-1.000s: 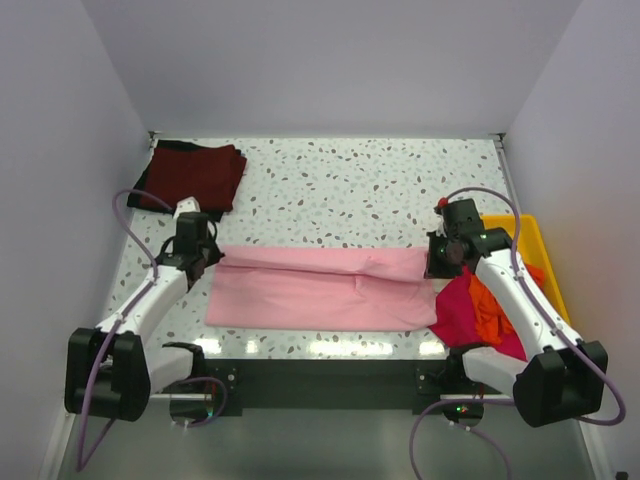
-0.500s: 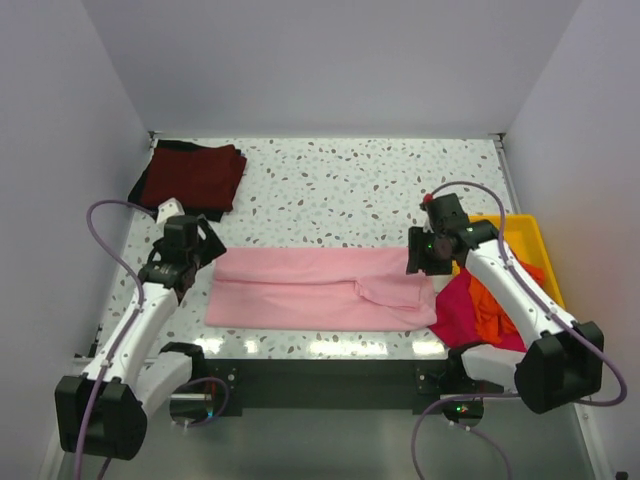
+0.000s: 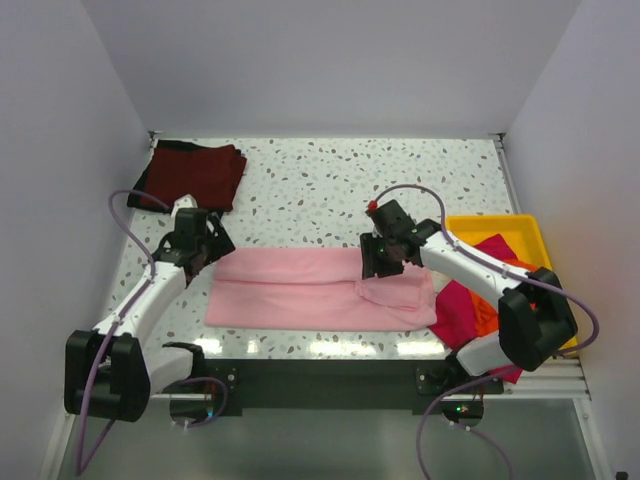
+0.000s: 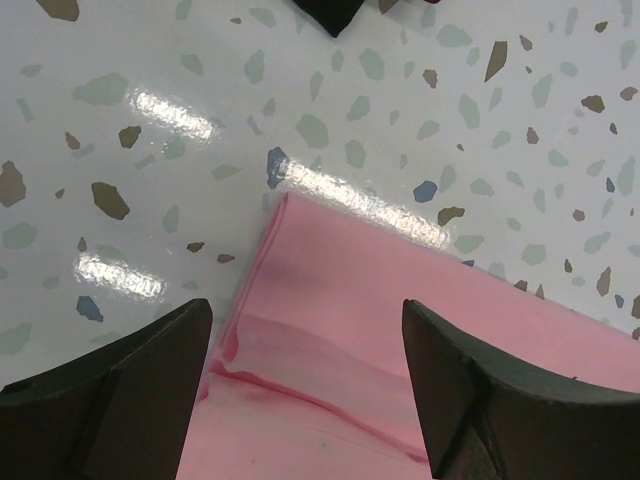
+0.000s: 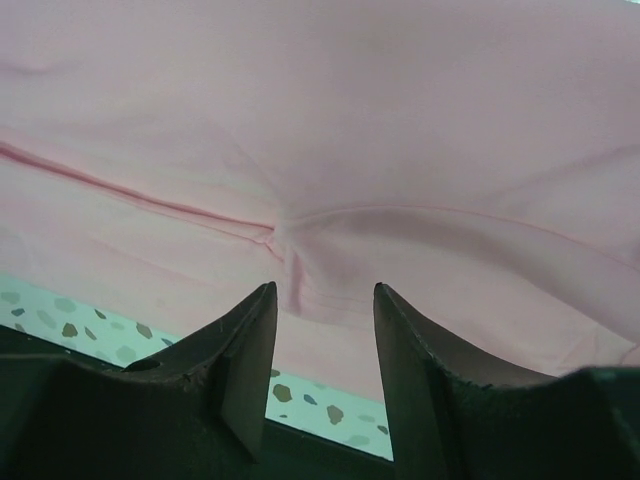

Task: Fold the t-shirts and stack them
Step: Fold the tshirt

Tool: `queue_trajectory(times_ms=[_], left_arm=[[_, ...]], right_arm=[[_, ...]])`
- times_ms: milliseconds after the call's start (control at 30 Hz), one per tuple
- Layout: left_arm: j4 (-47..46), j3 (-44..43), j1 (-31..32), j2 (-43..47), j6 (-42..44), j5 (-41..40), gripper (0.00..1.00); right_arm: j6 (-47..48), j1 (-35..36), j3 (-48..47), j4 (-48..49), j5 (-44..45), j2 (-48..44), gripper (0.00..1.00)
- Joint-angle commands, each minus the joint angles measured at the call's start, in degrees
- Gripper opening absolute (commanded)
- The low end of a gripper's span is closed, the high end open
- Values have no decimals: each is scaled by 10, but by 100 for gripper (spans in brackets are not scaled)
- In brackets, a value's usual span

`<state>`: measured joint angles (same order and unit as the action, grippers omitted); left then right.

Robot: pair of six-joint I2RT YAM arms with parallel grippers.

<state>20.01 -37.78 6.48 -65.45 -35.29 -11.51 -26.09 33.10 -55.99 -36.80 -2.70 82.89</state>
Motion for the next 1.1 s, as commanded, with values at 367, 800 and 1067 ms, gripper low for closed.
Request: queue_trajectory(times_ms=[367, 800, 1067], left_arm=[[-88, -7, 51, -63, -6, 34, 81], [-108, -34, 119, -108, -17, 14, 81], [-164, -35, 182, -155, -19, 32, 81]], right_arm=[[-48, 53, 34, 90, 8, 75, 40], [-85, 74, 49, -6, 25, -47, 43], [-84, 62, 29, -42, 105, -56, 52]])
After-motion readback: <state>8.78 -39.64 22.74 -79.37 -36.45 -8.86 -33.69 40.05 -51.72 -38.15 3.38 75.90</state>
